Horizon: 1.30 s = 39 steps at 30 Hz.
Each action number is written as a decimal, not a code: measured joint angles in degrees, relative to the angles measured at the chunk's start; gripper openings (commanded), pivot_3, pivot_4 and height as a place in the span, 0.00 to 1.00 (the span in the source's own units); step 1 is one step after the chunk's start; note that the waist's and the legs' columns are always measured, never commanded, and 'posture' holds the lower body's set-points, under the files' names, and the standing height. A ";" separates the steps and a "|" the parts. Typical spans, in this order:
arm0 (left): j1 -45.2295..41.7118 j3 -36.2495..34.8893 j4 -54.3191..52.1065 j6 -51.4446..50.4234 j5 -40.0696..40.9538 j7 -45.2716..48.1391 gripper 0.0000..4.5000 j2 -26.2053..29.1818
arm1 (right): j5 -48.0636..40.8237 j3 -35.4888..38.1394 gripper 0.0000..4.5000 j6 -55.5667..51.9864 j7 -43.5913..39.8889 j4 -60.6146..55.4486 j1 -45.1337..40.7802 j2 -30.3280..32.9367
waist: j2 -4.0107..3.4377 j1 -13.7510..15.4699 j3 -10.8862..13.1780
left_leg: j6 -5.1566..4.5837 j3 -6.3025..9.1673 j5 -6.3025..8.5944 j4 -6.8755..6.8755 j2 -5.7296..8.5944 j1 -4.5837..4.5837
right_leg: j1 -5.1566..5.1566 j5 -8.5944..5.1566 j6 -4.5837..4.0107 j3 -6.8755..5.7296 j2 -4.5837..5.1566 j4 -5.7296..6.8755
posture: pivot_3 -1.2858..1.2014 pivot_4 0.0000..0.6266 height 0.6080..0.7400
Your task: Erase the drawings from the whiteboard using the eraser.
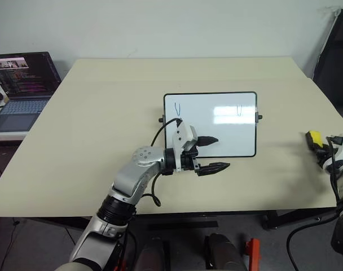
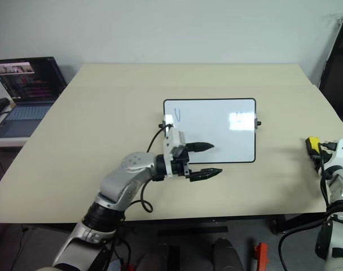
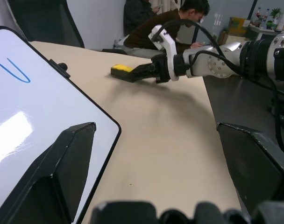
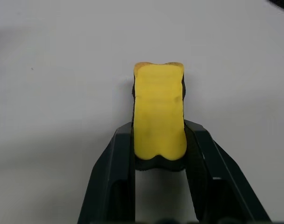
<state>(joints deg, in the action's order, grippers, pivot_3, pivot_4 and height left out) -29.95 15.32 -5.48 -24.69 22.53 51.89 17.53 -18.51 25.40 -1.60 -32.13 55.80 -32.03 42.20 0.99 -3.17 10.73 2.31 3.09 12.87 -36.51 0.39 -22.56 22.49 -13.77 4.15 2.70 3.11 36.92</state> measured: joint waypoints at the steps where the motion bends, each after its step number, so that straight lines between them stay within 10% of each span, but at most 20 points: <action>1: 0.00 -0.86 -0.19 0.00 0.00 0.05 1.00 1.29 | -1.94 1.27 0.24 -1.55 -0.67 -4.68 1.32 0.02 | -0.02 -0.05 0.01 | 0.00 0.01 0.00 0.01 -0.01 0.00 | 0.01 -0.01 0.01 0.00 0.00 0.01 | 0.52 0.24 1.00; 8: 0.34 -7.70 0.35 0.69 0.11 2.59 1.00 9.07 | -26.58 12.48 0.24 -20.71 -0.32 -44.26 5.64 -0.91 | -0.04 0.03 0.01 | 0.00 0.12 0.00 0.01 -0.04 -0.01 | 0.01 -0.12 0.20 -0.08 0.00 0.02 | 0.52 0.24 1.00; 15: 2.57 -11.66 4.14 2.94 0.00 4.03 1.00 13.72 | -36.70 5.65 0.24 -31.54 0.36 -62.47 0.18 -0.50 | -0.02 0.21 0.02 | -0.01 0.13 0.01 0.01 -0.08 -0.08 | 0.08 -0.13 0.16 -0.14 0.00 0.02 | 0.52 0.24 1.00; 26: 10.10 -16.71 2.45 3.90 0.03 1.34 1.00 16.84 | -4.31 -34.01 0.23 -16.26 -13.76 -63.39 -15.30 -4.53 | 0.03 0.42 0.03 | 0.00 0.07 0.01 0.11 -0.09 -0.49 | 0.73 -0.01 -0.10 -0.12 0.01 0.10 | 0.52 0.24 1.00; 39: 14.36 -22.15 -0.23 10.39 -0.01 -2.51 1.00 16.35 | 17.38 -43.48 0.23 14.79 -13.42 -23.69 -26.19 -21.52 | 0.12 1.25 0.04 | 0.02 0.09 0.00 0.16 -0.09 -0.46 | 0.75 0.04 -0.18 -0.16 0.04 0.15 | 0.52 0.24 1.00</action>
<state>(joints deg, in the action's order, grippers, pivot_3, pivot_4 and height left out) -15.59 -6.82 -5.70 -14.30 22.52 49.38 33.88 -1.13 -18.07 13.19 -45.55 32.11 -58.22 20.68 1.11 -1.92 10.77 2.33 3.18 12.87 -36.36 0.30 -23.02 23.24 -13.73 3.97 2.54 3.15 37.07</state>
